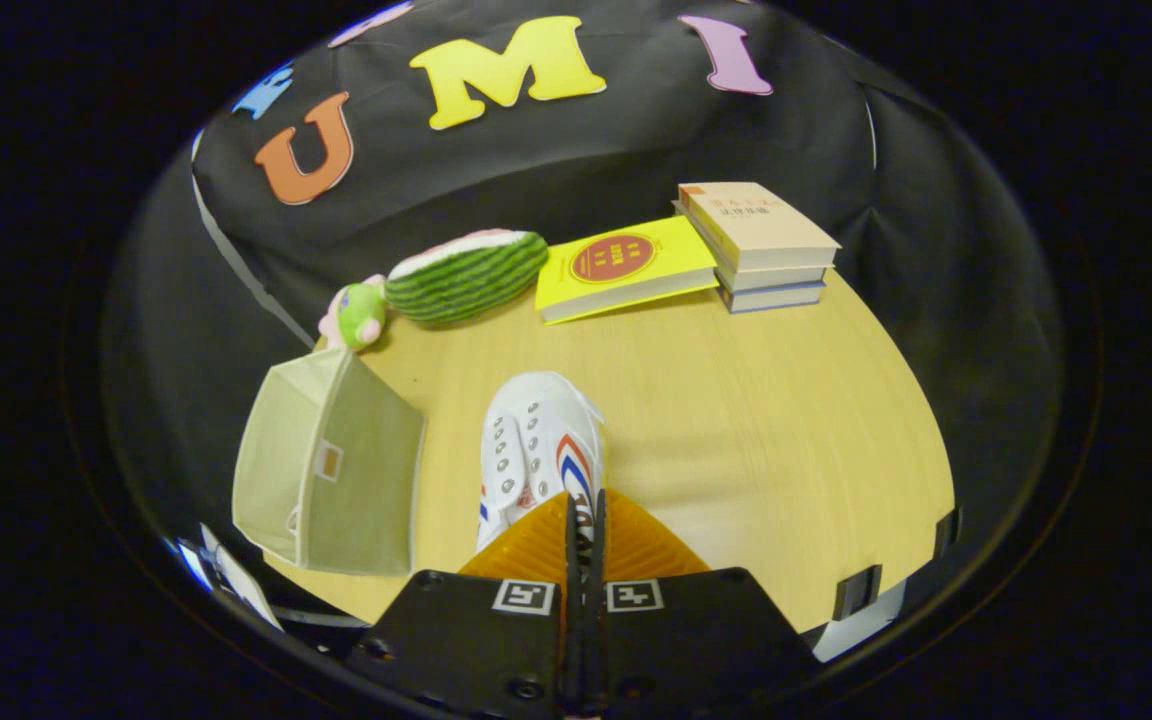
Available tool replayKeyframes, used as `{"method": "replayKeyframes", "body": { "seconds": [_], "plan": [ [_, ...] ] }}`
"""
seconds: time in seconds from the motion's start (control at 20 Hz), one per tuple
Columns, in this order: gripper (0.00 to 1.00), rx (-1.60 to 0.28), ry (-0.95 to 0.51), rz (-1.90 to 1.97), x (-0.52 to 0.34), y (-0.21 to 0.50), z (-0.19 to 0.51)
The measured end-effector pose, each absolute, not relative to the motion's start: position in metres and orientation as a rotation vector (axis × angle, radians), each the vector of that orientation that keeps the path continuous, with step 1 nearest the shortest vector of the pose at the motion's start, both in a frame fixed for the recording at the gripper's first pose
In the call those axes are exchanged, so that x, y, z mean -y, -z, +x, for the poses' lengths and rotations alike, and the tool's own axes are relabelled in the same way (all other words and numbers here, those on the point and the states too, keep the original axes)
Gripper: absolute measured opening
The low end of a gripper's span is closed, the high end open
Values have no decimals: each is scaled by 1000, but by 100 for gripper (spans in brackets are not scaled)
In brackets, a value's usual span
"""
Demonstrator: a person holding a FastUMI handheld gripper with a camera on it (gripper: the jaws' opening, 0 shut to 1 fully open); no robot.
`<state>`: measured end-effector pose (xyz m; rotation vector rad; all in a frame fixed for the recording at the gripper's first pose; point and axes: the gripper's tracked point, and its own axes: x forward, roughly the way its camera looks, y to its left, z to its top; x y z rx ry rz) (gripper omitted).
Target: Open the storage box then place both shoes into the box .Put the left shoe in first, then the right shoe, with the right side of both shoes facing outward in a uniform manner.
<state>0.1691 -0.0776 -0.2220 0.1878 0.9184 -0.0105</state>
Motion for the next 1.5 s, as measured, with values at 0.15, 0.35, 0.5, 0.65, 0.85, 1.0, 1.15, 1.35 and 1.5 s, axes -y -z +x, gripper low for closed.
{"method": "replayKeyframes", "body": {
  "seconds": [0.15,0.35,0.5,0.65,0.85,1.0,1.15,1.35,1.5],
  "plan": [
    [5,-888,-25,307,42,189,164],
    [5,-837,-96,391,-11,153,167],
    [5,-789,-109,427,-54,140,168],
    [5,-751,-101,454,-98,144,168],
    [5,-757,-103,622,-153,169,174],
    [5,-752,-66,572,-173,189,179],
    [6,-711,-27,560,-183,207,189],
    [5,-611,39,535,-179,216,203],
    [6,-566,-38,462,-199,220,212]
  ]
}}
